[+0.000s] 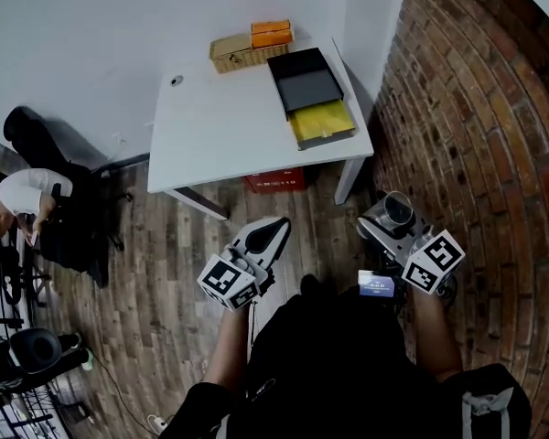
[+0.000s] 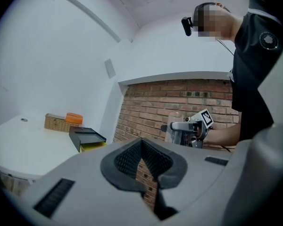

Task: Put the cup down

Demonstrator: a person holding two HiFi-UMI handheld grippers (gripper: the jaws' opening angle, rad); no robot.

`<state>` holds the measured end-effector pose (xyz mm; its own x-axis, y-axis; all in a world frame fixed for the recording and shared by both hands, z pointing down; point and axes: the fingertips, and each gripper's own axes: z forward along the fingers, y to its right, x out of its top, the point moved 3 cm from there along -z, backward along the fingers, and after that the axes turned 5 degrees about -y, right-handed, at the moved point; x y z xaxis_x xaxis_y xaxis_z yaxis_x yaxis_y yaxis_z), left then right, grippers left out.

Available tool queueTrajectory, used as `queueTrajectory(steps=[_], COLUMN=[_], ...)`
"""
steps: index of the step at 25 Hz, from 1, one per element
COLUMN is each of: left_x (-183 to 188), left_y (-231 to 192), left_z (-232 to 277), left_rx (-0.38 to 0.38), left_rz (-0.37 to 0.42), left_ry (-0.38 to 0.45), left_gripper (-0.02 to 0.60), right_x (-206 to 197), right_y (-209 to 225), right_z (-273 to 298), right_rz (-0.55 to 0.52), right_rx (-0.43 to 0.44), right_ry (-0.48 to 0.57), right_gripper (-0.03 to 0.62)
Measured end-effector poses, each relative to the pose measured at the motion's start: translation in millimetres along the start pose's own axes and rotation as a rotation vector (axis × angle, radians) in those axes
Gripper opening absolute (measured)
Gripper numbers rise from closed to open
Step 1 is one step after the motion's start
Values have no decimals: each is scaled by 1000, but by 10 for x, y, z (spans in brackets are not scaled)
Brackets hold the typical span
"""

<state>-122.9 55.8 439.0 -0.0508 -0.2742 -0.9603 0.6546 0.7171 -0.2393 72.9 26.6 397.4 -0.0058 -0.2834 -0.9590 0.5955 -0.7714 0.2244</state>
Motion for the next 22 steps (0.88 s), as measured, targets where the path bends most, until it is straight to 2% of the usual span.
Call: queueTrajectory(steps=[10, 22], left_x=[62, 380], left_y=[-538, -1292], left_z=[170, 767], left_rx=[-15, 20], left_rz=[-28, -16], left_ry=[-9, -7], left_gripper=[9, 9], right_x=[65, 361], right_y=[271, 1030], right_z=[517, 1274], right_rz=[26, 14], right_rx=[0, 60], right_ry=[-37, -35], right_gripper=[282, 282])
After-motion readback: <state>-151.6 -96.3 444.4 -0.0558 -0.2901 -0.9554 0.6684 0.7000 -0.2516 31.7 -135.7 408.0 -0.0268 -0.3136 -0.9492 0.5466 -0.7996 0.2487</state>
